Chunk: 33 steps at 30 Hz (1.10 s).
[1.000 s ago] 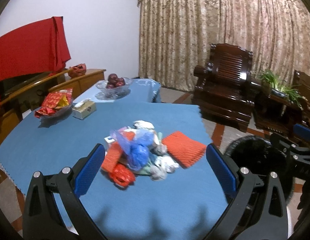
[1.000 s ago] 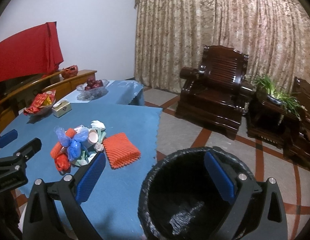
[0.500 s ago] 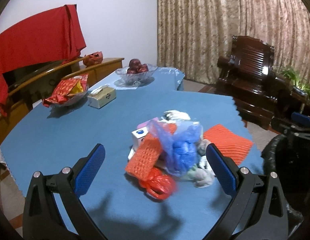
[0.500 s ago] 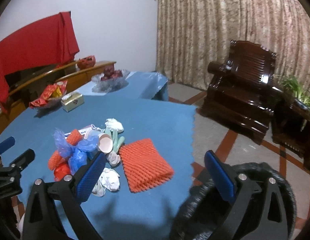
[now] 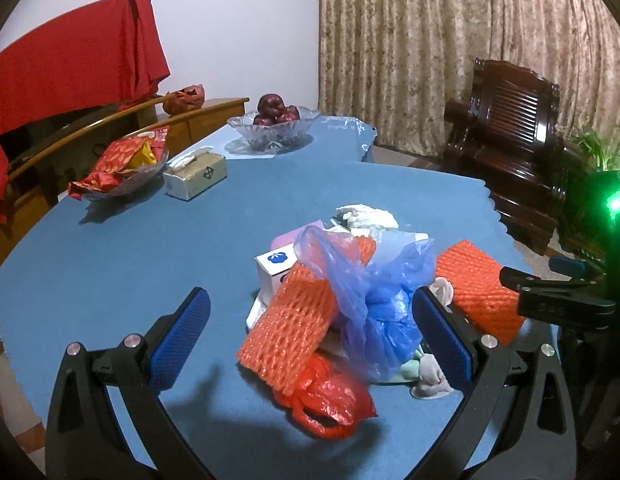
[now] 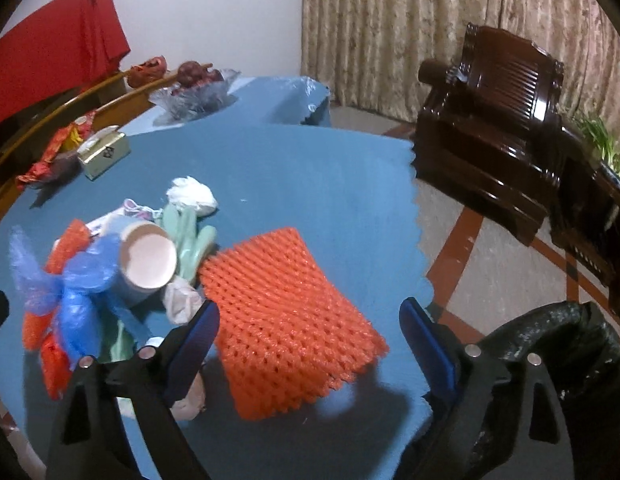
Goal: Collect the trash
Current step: 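Grasp the blue plastic bag with the left tool while the right tool grasps an orange foam net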
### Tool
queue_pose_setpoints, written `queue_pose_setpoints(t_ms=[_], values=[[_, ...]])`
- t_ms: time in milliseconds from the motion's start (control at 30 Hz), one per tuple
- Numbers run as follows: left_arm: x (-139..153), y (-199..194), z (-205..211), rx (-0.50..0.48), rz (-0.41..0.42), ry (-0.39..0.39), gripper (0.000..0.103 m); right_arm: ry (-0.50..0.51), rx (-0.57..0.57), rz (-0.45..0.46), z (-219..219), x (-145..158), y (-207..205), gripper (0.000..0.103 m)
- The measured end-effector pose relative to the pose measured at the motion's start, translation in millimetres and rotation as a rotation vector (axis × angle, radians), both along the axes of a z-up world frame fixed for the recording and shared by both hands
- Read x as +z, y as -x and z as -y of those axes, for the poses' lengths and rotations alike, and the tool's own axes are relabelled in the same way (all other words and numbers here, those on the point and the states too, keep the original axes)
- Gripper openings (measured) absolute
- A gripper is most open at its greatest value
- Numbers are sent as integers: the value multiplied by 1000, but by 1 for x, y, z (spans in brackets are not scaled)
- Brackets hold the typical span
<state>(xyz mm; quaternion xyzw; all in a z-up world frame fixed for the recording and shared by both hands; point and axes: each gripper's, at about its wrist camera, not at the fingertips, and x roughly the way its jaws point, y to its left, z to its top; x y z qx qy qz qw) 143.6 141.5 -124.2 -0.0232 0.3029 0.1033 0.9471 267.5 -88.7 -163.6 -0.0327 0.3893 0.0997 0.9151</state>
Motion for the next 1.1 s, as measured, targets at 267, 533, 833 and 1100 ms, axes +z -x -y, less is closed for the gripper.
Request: queue_pose_setpoints(t_ms=[267,533,833,1100], values=[[-9,-4,-2,-5,-20,17,98,34,13,-82,-3,-23,-14,81],[-7,-4,15,-44,-20,22,98,-21,108,-127,-13,-27,-3,20],[-15,-14,47,-103,-56,25,78,-61,115,-70,-3,-6,12,15],[-39,-35,62,-82,-114,-12,61,-69,113,-56,6,-1,16,15]])
